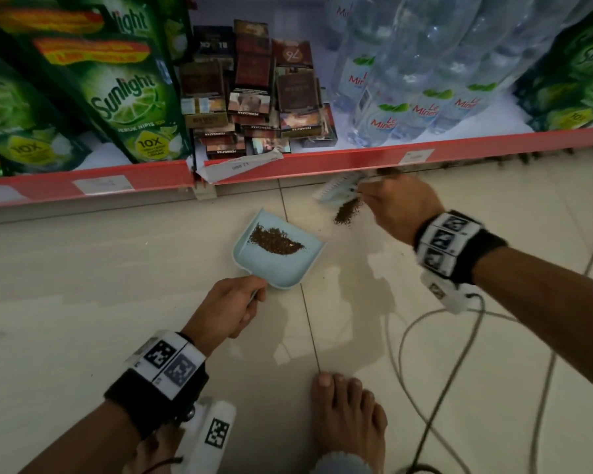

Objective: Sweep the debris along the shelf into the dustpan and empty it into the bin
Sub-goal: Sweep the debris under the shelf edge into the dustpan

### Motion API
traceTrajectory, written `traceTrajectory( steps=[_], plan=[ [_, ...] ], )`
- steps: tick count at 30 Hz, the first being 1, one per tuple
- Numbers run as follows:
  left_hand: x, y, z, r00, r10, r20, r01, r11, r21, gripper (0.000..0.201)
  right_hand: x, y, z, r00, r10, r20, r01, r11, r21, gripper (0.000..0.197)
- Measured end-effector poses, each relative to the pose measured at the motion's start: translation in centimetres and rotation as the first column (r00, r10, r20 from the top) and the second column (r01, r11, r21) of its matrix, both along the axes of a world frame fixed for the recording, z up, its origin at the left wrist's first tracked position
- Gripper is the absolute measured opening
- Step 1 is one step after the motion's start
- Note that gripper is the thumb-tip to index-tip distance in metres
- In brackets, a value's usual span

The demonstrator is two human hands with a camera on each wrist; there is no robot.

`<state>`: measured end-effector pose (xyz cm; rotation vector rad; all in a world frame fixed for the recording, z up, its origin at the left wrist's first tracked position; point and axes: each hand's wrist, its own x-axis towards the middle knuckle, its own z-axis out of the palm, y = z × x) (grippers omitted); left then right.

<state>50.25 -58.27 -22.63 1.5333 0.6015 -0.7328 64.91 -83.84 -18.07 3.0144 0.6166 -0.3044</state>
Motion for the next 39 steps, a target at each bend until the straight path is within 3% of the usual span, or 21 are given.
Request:
traceTrajectory(
  steps=[3,9,14,18,21,24,30,34,39],
  plan=[
    [0.3,-0.3,0.1,1.000,-0.014,0.008,0.014,1.000,0.000,0.029,-1.2,-3.8,1.1,1.000,-0.017,0.016,0.017,1.000,0.000,0.028],
    [0.8,-1.6,0.4,0.998,-0.055,0.020,0.055,0.998,-0.002,0.028,-2.9,-3.5,2.1,0.997,0.046,0.062,-0.060,0.968,0.243,0.030],
    [0.8,-2.1,0.1,0.998,-0.063,0.004,0.063,0.998,0.019,0.028,-1.3,-1.0,0.7,0.979,0.199,-0.039,-0.182,0.946,0.268,0.032],
    [0.6,-1.9,0.1,0.999,-0.049,0.002,0.049,0.998,0.039,0.031,-0.3,-3.6,0.7,0.940,0.296,-0.170,-0.263,0.945,0.194,0.032],
    [0.3,-1.5,0.3,0.999,-0.045,0.008,0.045,0.998,0.051,0.031,0.3,-7.1,1.5,0.957,0.266,-0.115,-0.240,0.950,0.199,0.028],
    [0.3,-1.4,0.7,0.999,-0.047,0.015,0.047,0.997,0.054,0.031,0.6,-8.5,2.2,0.971,0.229,-0.073,-0.201,0.940,0.276,0.038],
    [1.1,-2.8,0.9,0.999,-0.036,0.037,0.035,0.999,0.040,0.030,0.6,-4.1,1.0,0.952,0.302,0.056,-0.296,0.856,0.423,0.024],
    [0.7,-3.3,1.0,0.996,-0.080,0.044,0.078,0.996,0.041,0.030,0.9,-3.4,0.8,0.951,0.302,-0.072,-0.259,0.900,0.351,0.028],
    [1.4,-3.3,0.9,0.993,-0.112,0.046,0.110,0.993,0.051,0.029,0.6,-8.6,2.3,0.972,0.191,-0.138,-0.156,0.960,0.231,0.025]
  ],
)
